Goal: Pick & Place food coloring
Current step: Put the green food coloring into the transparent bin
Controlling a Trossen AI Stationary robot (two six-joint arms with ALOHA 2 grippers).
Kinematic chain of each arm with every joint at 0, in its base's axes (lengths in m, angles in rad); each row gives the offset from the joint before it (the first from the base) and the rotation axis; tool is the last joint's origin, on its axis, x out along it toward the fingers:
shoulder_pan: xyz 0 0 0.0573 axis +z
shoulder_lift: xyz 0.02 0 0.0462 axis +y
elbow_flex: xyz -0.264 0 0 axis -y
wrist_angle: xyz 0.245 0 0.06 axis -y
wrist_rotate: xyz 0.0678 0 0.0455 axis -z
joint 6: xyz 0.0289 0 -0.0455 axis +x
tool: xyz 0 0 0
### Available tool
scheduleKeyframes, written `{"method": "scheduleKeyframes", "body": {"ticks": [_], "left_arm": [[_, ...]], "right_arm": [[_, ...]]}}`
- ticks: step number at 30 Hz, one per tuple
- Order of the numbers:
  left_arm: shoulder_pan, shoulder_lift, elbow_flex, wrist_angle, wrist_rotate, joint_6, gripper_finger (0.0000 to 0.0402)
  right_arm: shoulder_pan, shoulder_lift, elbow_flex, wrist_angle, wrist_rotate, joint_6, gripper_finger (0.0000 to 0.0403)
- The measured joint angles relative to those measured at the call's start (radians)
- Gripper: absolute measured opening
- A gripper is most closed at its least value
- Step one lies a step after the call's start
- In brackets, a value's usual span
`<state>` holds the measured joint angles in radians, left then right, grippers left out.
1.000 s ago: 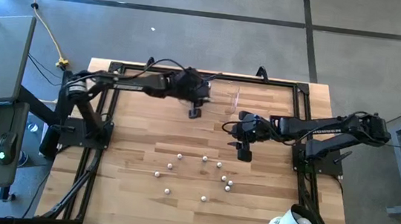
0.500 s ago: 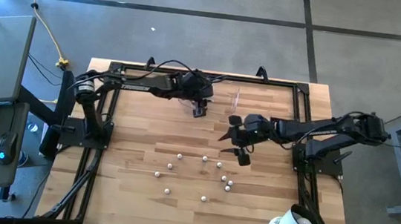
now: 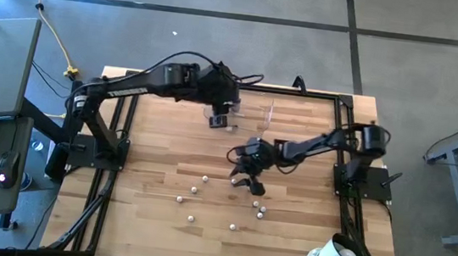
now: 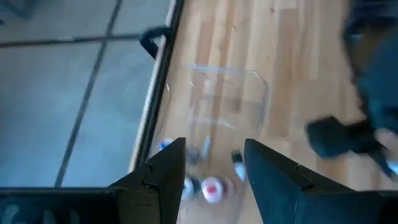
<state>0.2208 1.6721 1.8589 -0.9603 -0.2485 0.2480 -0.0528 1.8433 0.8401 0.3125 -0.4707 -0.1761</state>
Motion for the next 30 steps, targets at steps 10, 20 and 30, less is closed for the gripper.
{"method": "scheduleKeyframes", "body": {"ticks": [10,20,30], "left_arm": [[-0.005,-0.004,0.099,-0.186,-0.009,-0.114,0.0160],[-0.031,-0.029,0.097,-0.418,-0.041,-0.315,0.0160],[-0.188,-0.162,0.092,-0.610,-0.109,-0.497,0.0160]], "right_arm": [[-0.013,0.095,0.065,-0.094,-0.005,-0.036,0.0172],[-0.040,0.091,0.063,-0.028,-0.006,-0.007,0.0063],[-0.107,-0.119,0.121,-0.096,0.036,0.046,0.0092]]}}
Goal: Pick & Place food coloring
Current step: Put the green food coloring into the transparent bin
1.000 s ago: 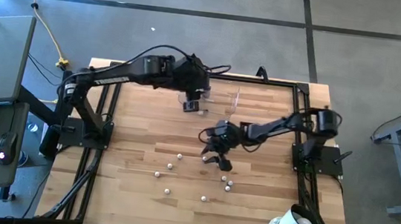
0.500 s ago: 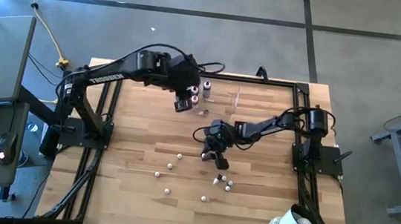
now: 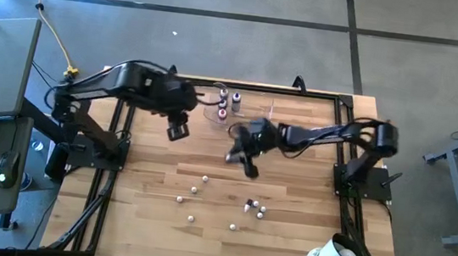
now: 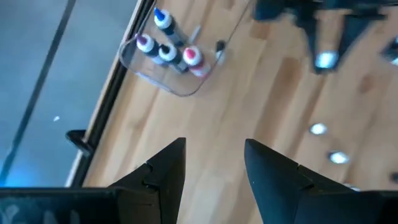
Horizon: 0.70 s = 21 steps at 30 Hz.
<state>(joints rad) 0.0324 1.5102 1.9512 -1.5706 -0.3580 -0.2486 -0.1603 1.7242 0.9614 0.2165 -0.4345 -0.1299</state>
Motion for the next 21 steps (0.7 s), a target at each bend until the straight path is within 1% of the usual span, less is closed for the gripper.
{"method": "scheduleKeyframes", "body": {"ticks": [1,2,5,7,8,9,11,12,14,16,18,21], "left_arm": [[-0.019,-0.017,-0.008,0.000,0.001,-0.015,0.0160],[-0.036,-0.032,-0.018,-0.001,0.001,-0.024,0.0160],[-0.101,-0.082,-0.065,0.001,0.000,-0.070,0.0160],[-0.144,-0.122,-0.125,0.002,-0.026,-0.106,0.0160],[-0.168,-0.140,-0.160,0.005,-0.051,-0.123,0.0160],[-0.191,-0.159,-0.202,0.005,-0.086,-0.144,0.0160],[-0.234,-0.202,-0.312,0.015,-0.164,-0.206,0.0160],[-0.256,-0.219,-0.371,0.036,-0.196,-0.242,0.0160],[-0.287,-0.259,-0.505,0.116,-0.231,-0.289,0.0160],[-0.316,-0.289,-0.642,0.231,-0.232,-0.305,0.0160],[-0.333,-0.302,-0.768,0.382,-0.217,-0.293,0.0160],[-0.350,-0.299,-0.935,0.591,-0.159,-0.249,0.0160]], "right_arm": [[-0.015,-0.032,0.014,-0.023,0.044,0.000,0.0093],[-0.031,-0.062,0.027,-0.045,0.112,-0.006,0.0091],[-0.091,-0.133,0.044,-0.092,0.359,-0.062,0.0075],[-0.143,-0.153,0.047,-0.108,0.453,-0.096,0.0067],[-0.172,-0.154,0.047,-0.120,0.462,-0.099,0.0065],[-0.203,-0.154,0.047,-0.137,0.449,-0.090,0.0065],[-0.259,-0.134,0.047,-0.183,0.392,-0.056,0.0069],[-0.283,-0.122,0.047,-0.203,0.366,-0.048,0.0073],[-0.322,-0.087,0.045,-0.237,0.354,-0.047,0.0081],[-0.346,-0.057,0.045,-0.234,0.353,-0.055,0.0084],[-0.360,-0.034,0.045,-0.224,0.331,-0.069,0.0083],[-0.367,0.014,0.046,-0.222,0.306,-0.077,0.0079]]}}
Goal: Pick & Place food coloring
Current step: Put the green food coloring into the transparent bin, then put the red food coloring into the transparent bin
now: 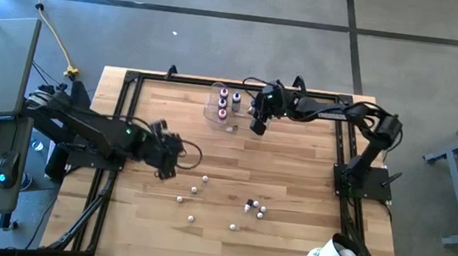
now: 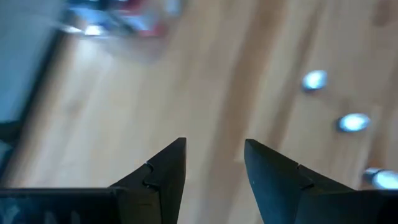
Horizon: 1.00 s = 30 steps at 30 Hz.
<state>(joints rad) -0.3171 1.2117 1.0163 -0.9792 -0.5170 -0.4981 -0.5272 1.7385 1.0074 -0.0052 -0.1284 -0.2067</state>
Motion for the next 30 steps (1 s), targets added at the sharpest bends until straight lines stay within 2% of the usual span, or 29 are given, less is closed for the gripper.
{"method": "scheduleKeyframes", "body": {"ticks": [5,9,15,23,26,30], "left_arm": [[0.002,0.026,-0.231,0.446,0.158,0.070,0.0160],[0.002,0.036,-0.315,0.607,0.222,0.051,0.0160],[0.003,0.037,-0.327,0.588,0.279,-0.004,0.0160],[0.002,0.075,-0.327,0.587,0.398,-0.034,0.0160],[-0.008,0.117,-0.326,0.619,0.441,-0.062,0.0160],[-0.045,0.166,-0.326,0.669,0.487,-0.066,0.0160]], "right_arm": [[0.001,0.029,0.003,0.013,-0.020,0.004,0.0093],[0.001,0.020,0.002,0.009,-0.017,0.002,0.0125],[0.010,0.010,0.084,-0.100,0.041,-0.008,0.0158],[0.112,-0.003,0.299,-0.357,0.069,-0.023,0.0154],[0.165,-0.003,0.336,-0.396,0.028,-0.024,0.0150],[0.248,0.001,0.323,-0.379,-0.105,-0.062,0.0149]]}}
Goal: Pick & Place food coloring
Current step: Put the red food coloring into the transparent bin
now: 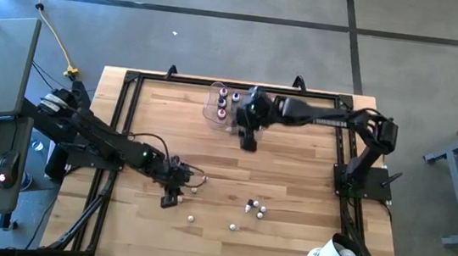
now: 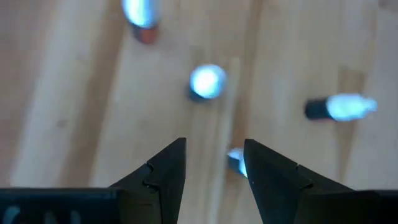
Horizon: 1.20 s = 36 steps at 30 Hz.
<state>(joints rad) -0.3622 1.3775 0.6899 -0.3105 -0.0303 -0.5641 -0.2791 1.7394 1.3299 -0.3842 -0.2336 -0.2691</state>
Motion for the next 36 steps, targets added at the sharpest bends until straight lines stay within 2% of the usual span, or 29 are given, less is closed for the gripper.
{"method": "scheduleKeyframes", "body": {"ticks": [3,7,12,14,16,21,26,30,36], "left_arm": [[-0.027,0.015,0.000,0.033,-0.004,-0.061,0.0160],[-0.056,0.015,0.000,0.031,-0.035,-0.158,0.0160],[-0.086,0.010,0.042,0.005,-0.077,-0.170,0.0141],[-0.086,0.009,0.076,-0.029,-0.082,-0.163,0.0128],[-0.086,0.009,0.110,-0.069,-0.082,-0.164,0.0115],[-0.086,0.009,0.152,-0.119,-0.056,-0.204,0.0092],[-0.123,0.009,0.153,-0.127,-0.047,-0.268,0.0083],[-0.168,0.009,0.153,-0.130,-0.123,-0.324,0.0082],[-0.224,0.014,0.153,-0.133,-0.249,-0.389,0.0082]], "right_arm": [[0.065,0.002,-0.062,0.107,-0.063,-0.002,0.0149],[0.141,0.007,-0.185,0.361,-0.072,-0.002,0.0149],[0.194,0.085,-0.262,0.577,-0.084,0.063,0.0149],[0.199,0.137,-0.255,0.631,-0.128,0.098,0.0149],[0.203,0.195,-0.221,0.651,-0.176,0.128,0.0149],[0.208,0.307,-0.141,0.641,-0.180,0.134,0.0149],[0.208,0.339,-0.113,0.629,-0.263,0.135,0.0149],[0.215,0.342,-0.114,0.665,-0.299,0.135,0.0149],[0.232,0.352,-0.114,0.670,-0.297,0.093,0.0149]]}}
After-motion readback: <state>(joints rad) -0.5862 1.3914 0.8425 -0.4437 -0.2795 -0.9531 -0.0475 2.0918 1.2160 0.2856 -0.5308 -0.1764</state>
